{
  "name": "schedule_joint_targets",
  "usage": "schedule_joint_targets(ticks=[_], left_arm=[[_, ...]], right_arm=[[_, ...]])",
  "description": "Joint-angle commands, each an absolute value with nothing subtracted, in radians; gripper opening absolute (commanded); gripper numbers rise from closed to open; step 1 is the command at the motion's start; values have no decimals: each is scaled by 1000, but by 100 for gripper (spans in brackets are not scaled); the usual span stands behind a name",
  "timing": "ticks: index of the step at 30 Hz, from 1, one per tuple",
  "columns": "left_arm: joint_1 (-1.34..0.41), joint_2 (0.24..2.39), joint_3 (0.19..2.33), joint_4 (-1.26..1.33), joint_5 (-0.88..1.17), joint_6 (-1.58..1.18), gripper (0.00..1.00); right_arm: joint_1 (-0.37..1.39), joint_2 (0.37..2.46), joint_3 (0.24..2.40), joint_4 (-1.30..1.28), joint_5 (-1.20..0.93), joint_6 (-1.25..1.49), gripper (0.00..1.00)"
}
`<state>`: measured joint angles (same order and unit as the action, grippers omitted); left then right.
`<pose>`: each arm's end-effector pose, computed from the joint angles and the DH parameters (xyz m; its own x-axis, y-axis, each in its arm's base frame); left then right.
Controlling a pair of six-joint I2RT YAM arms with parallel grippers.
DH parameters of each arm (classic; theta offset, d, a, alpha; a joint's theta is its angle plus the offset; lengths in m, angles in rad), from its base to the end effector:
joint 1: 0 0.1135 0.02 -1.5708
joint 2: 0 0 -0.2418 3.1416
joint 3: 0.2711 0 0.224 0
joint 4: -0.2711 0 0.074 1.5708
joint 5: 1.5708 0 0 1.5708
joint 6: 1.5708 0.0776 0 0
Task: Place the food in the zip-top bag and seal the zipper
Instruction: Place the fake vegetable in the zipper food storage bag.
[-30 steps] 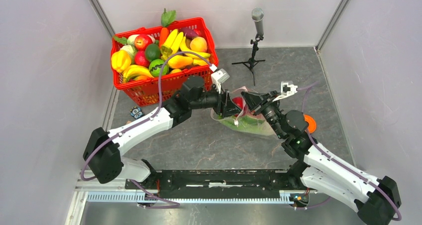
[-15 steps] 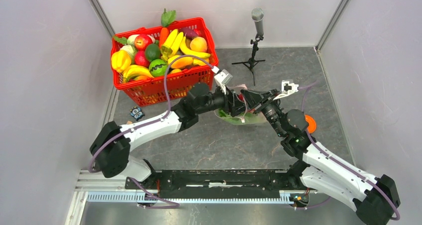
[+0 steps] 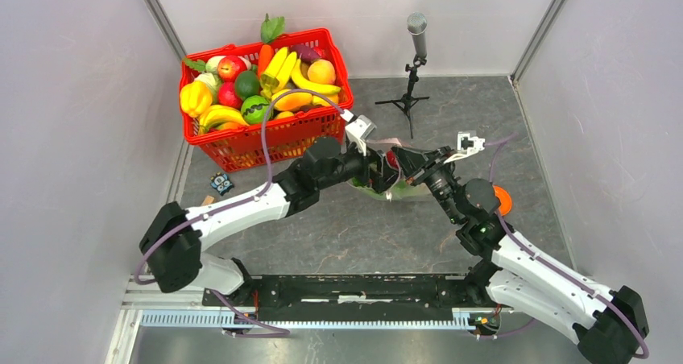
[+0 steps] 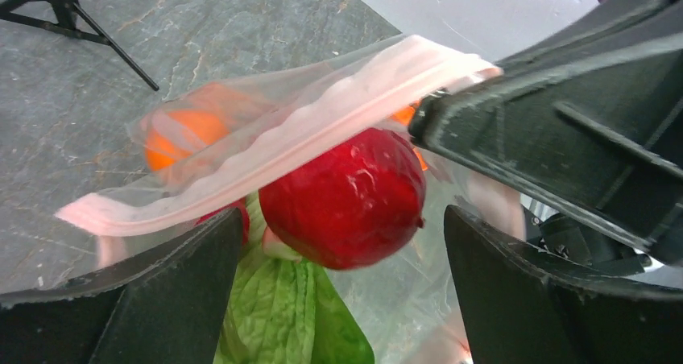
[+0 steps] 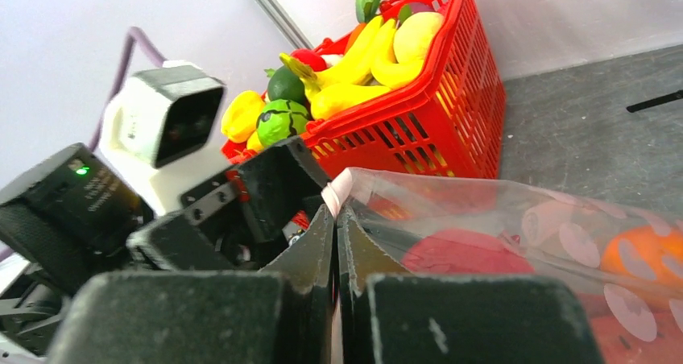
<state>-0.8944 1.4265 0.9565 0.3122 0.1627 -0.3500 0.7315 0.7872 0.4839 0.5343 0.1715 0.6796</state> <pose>0.2115 -0.2836 0.2849 -0.3906 -0.0539 -0.9190 0.7832 0.5051 -0.3625 0.1723 0.1369 0.3120 -0.2034 0.6495 -0.7326 -0.5229 0.5605 0.6422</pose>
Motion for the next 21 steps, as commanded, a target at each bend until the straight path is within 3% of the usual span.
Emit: schedule_joint_targets(ticks=[1,3,9,13,15,19,21], left_arm=[[-897,1329,1018,199,170,-267,100],[-897,1316,1024,170,213,-270,97],[-897,1378,1057,110,322,-276,68],[-900,1406,1060,136,305,-284,60],[-900,1418,1074,144,287,-282,60],[-905,1451,1136,136,246,-285,72],[-906,1496,1179,127,226,-285,71]], right_arm=[[738,772,530,507,246,676,4],[736,789,552,472,253,678,4],[736,811,576,514,213,685,4],[737,814,598,519,186,684,3],[736,808,593,547,167,694,3],[736,806,594,597,108,697,2],[736,806,589,626,87,701,1]])
